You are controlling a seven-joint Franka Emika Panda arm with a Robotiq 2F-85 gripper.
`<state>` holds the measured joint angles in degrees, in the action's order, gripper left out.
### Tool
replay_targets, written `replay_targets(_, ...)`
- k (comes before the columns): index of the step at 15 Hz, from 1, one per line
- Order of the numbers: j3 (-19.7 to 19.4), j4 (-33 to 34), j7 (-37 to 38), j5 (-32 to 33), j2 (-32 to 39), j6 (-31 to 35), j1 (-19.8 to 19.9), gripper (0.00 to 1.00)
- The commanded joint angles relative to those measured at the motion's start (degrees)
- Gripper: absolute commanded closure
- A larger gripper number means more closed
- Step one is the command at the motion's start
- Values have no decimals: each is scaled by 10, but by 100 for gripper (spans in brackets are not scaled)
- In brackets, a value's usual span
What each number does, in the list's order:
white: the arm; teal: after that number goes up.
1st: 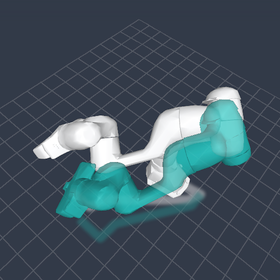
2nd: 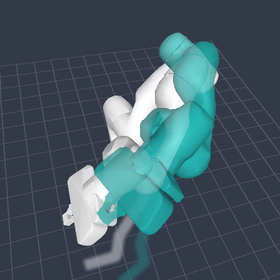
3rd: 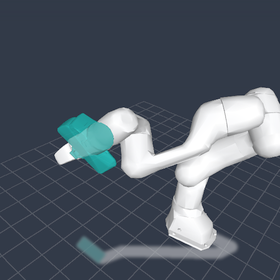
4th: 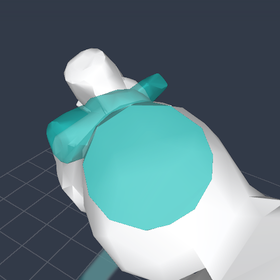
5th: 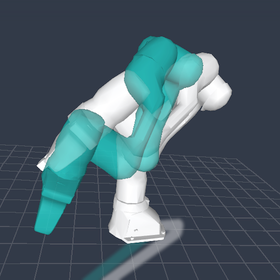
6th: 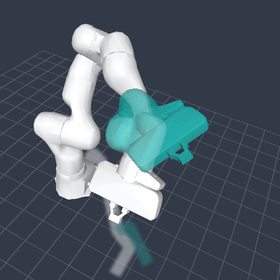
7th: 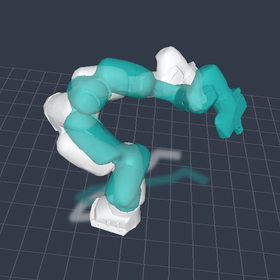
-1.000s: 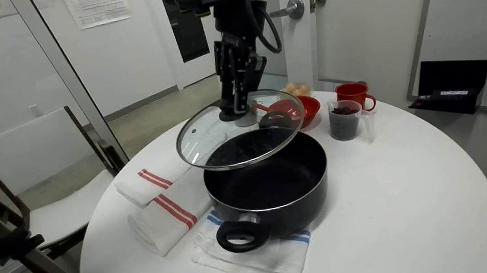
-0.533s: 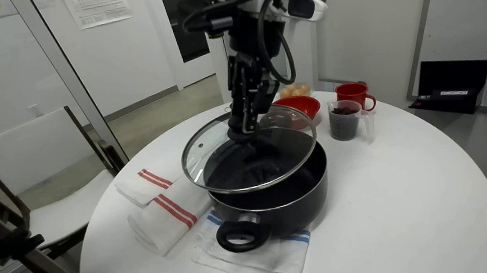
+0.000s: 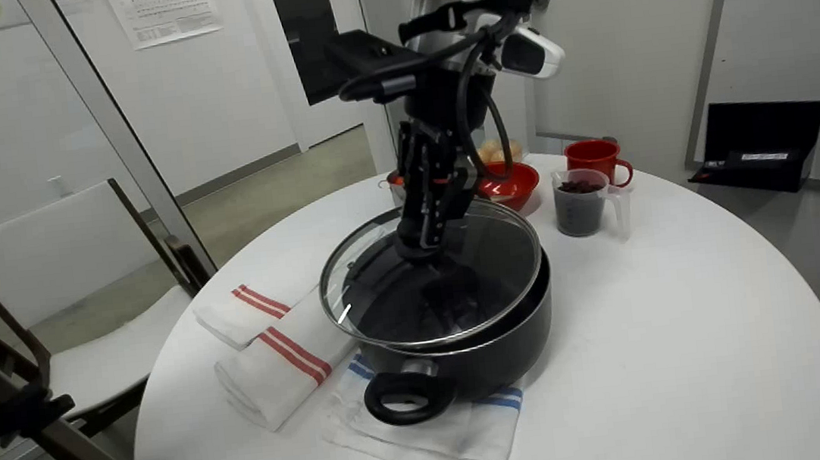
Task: Pick up the lid, then place it on the pot
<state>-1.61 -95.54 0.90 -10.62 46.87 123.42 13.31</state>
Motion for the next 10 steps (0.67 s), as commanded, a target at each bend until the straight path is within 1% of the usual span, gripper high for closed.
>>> replay_targets(1,-3,40,0,-11,16,-26,0,75)
replay_targets(10,-3,77,2,-10,42,-37,1,75)
